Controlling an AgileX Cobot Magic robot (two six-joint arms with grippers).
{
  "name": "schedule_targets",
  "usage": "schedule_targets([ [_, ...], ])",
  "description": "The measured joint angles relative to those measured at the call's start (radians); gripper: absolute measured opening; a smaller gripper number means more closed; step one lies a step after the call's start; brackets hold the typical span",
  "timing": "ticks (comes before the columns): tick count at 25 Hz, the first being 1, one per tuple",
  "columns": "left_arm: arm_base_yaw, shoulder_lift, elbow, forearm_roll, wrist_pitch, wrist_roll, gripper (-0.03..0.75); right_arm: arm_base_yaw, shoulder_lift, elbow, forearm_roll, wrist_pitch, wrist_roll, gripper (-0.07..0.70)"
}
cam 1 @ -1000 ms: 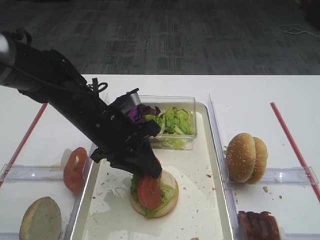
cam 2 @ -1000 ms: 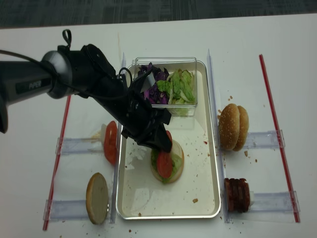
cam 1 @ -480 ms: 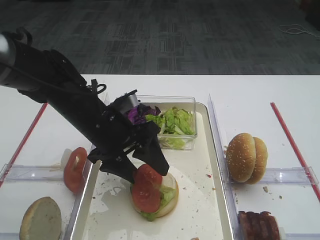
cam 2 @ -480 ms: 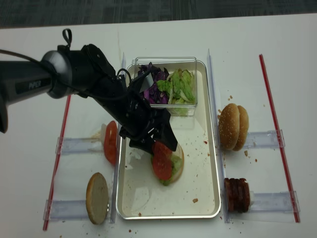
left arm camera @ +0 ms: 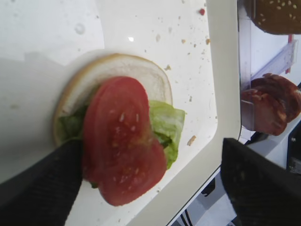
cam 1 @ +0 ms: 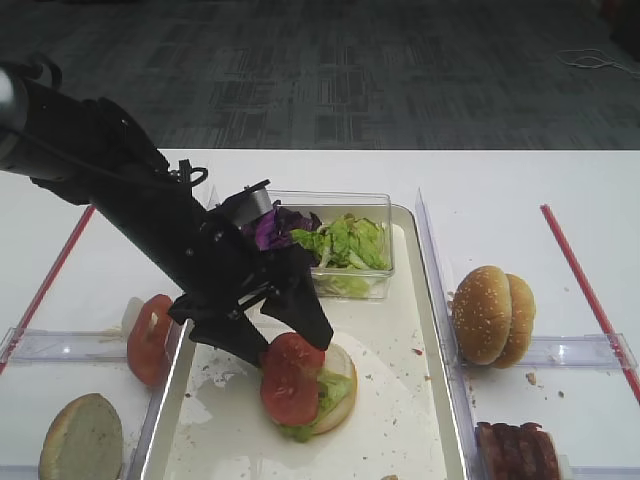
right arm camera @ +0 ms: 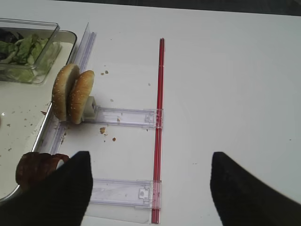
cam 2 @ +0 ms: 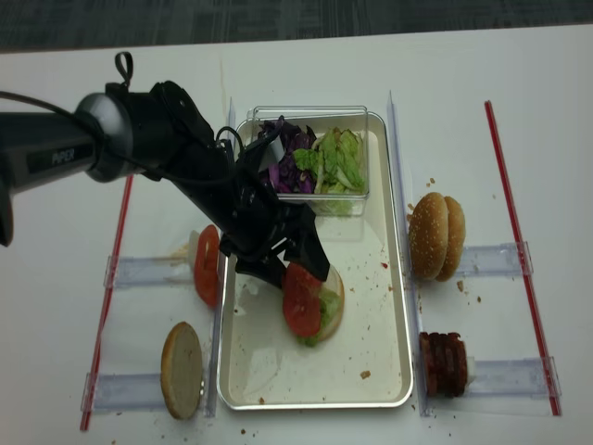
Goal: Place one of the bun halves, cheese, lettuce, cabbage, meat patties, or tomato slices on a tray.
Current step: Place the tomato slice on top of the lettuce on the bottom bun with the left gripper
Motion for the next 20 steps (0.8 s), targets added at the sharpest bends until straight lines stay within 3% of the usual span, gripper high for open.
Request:
schedule_targets([
  [12,0.034,0.000,0.000,0.025,0.000,-0.018,0.584,0.000,0.000,0.000,0.000,0.002,-0.002,0.559],
  [20,0.034,-0.090,-0.060,0.039,0.012,-0.023,0.584,0.000,0.000,0.000,0.000,0.002,-0.002,0.558],
])
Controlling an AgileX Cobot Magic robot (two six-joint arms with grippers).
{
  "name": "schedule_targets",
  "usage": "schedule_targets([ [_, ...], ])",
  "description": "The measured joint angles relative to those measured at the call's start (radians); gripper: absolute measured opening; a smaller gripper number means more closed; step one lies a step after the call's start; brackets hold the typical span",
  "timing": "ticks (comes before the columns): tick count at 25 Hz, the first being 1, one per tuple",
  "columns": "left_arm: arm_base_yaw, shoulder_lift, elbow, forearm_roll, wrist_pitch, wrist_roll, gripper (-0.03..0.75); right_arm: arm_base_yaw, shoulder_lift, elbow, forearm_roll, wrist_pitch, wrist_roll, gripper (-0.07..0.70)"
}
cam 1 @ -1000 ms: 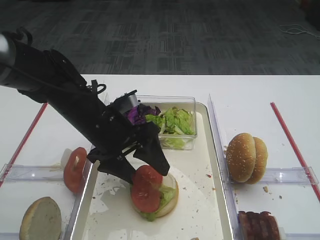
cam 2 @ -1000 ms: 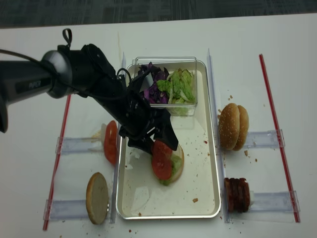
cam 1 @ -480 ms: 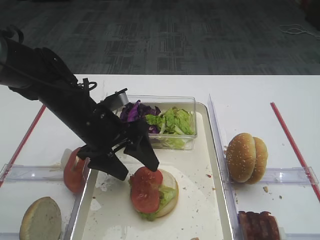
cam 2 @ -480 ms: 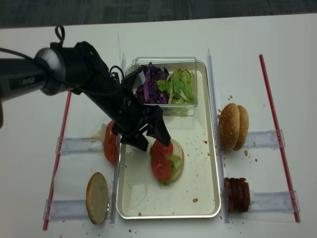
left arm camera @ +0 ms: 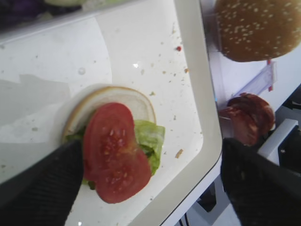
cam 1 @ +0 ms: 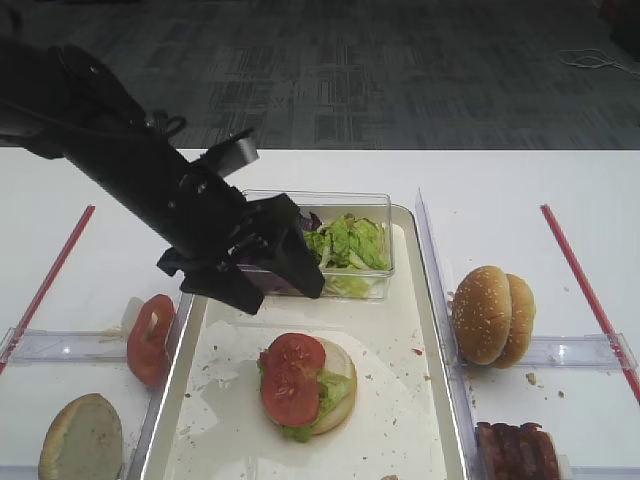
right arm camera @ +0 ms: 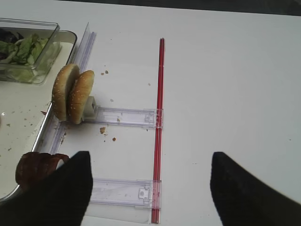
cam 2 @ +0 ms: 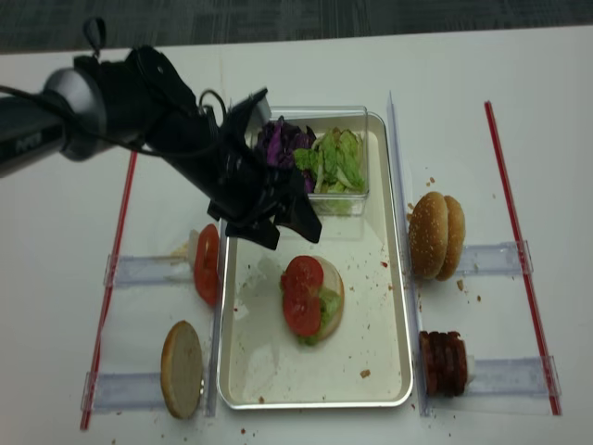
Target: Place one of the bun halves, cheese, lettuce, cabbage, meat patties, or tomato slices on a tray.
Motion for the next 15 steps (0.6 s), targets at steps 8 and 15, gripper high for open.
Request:
schedule_targets([
  [8,0.000,-0.187,-0.011,0.003,0.033,-0.004,0.584,0.000,0.000,0.000,0.000,0.000,0.000,0.558],
  [15,0.000,-0.259,-0.011,0.141,0.044,-0.080,0.584,0.000,0.000,0.000,0.000,0.000,0.000,0.558],
])
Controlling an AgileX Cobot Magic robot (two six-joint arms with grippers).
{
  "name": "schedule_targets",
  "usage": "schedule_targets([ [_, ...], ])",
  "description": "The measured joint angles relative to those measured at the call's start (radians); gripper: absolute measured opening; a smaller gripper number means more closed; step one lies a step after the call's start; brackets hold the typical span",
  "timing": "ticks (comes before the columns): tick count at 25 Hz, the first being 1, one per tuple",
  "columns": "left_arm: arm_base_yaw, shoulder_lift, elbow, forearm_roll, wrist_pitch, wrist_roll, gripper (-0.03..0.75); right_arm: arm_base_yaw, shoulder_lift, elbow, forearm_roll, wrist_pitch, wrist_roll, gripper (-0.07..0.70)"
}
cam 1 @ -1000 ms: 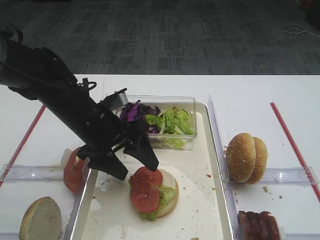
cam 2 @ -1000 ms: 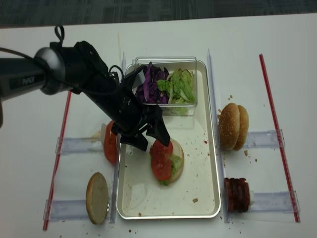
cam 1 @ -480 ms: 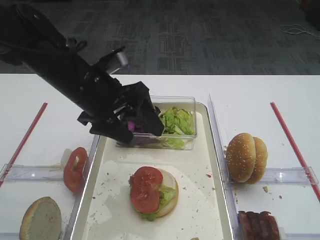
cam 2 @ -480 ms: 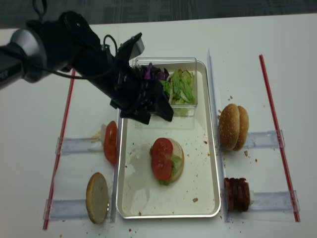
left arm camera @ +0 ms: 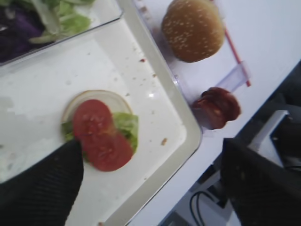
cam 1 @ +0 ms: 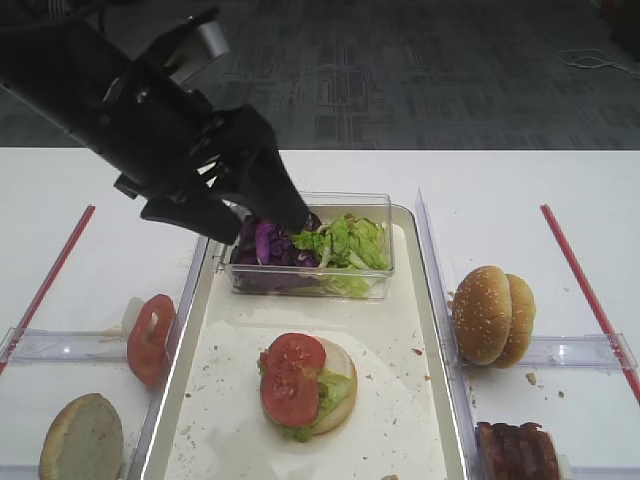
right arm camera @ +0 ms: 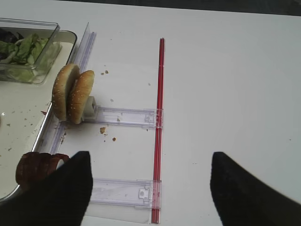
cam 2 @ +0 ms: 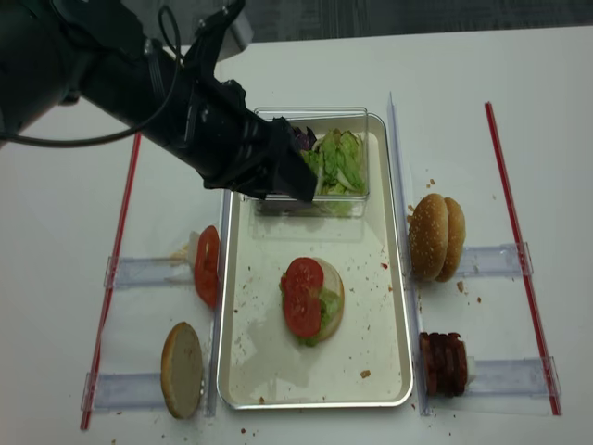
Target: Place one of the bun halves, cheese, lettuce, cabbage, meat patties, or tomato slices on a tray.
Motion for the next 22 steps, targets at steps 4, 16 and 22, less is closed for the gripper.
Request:
schedule_targets([
  [4,0.000,0.000,0.000,0.246,-0.004,-0.122,0.584,0.000,0.000,0.000,0.000,0.000,0.000,0.558],
  [16,0.000,-0.001,0.000,0.694,0.057,-0.397,0.584,0.000,0.000,0.000,0.000,0.000,0.000,0.558],
  [22,0.042,-0.001,0.000,0.705,0.068,-0.442,0.584,0.000,0.000,0.000,0.000,0.000,0.000,0.558],
])
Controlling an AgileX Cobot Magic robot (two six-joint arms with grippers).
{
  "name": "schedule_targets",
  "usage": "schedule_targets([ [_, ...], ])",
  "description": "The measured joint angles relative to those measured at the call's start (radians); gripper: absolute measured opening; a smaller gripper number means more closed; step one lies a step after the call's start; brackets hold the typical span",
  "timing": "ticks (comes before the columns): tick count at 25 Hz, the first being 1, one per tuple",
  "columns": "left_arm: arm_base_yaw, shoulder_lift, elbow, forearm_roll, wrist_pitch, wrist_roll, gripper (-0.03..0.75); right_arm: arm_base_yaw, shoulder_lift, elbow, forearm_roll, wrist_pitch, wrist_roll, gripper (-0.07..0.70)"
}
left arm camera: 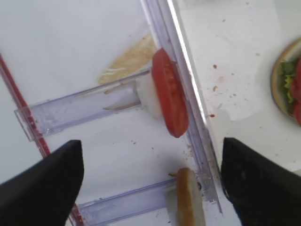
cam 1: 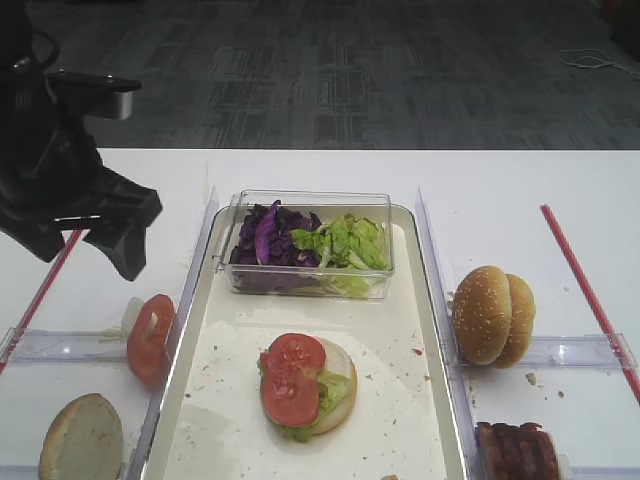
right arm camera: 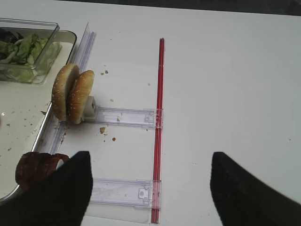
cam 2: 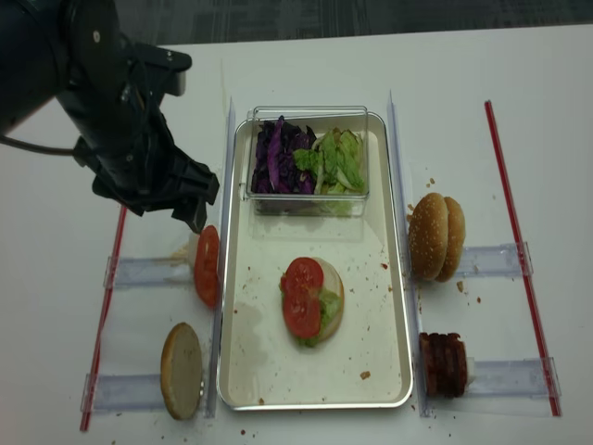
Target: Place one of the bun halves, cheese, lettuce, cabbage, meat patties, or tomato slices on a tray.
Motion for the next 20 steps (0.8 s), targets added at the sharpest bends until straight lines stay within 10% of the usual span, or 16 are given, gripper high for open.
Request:
schedule_targets([
  [11,0.284,0.000,0.000,0.060,0.040,-0.006,0.584,0.000,0.000,0.000,0.000,0.000,0.000,0.558],
  [20,0.317,-0.015,0.020,0.072,0.068,-0.006,0.584,0.000,0.000,0.000,0.000,0.000,0.004,0.558],
])
